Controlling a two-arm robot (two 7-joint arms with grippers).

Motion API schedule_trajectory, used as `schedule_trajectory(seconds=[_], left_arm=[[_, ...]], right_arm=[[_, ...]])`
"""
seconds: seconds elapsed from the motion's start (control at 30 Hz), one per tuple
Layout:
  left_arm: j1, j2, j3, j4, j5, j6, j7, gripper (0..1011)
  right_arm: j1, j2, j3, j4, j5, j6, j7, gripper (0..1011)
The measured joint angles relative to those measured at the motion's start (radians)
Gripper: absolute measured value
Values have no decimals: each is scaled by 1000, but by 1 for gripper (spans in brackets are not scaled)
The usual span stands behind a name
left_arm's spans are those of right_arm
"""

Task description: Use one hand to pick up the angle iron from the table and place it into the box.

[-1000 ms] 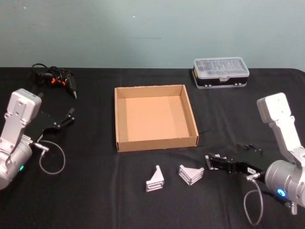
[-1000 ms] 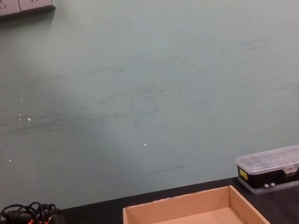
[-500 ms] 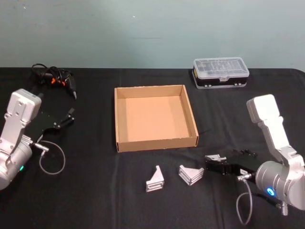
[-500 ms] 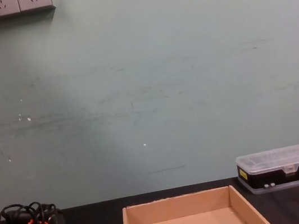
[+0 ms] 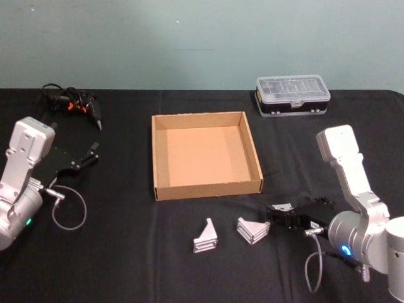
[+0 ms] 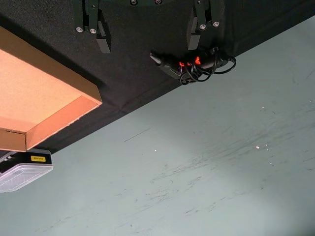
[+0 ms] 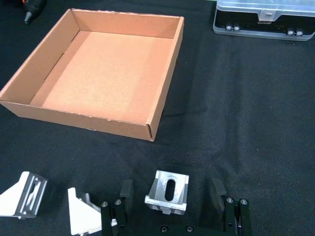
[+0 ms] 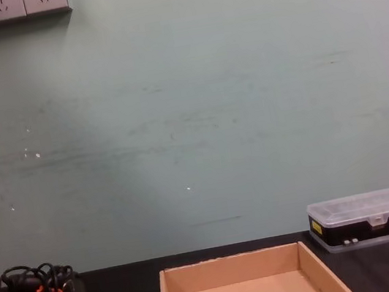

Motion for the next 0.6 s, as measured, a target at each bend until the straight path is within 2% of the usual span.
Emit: schedule_trajectory(seconds=[0.3, 0.6], left_arm=[[0, 0, 0, 0, 0, 0, 0, 1011], [0, 0, 0, 0, 0, 0, 0, 1011]], right_arm=[[-1, -23, -1, 13, -30, 1, -9, 1000], [-1, -22, -1, 12, -28, 1, -9, 1000]])
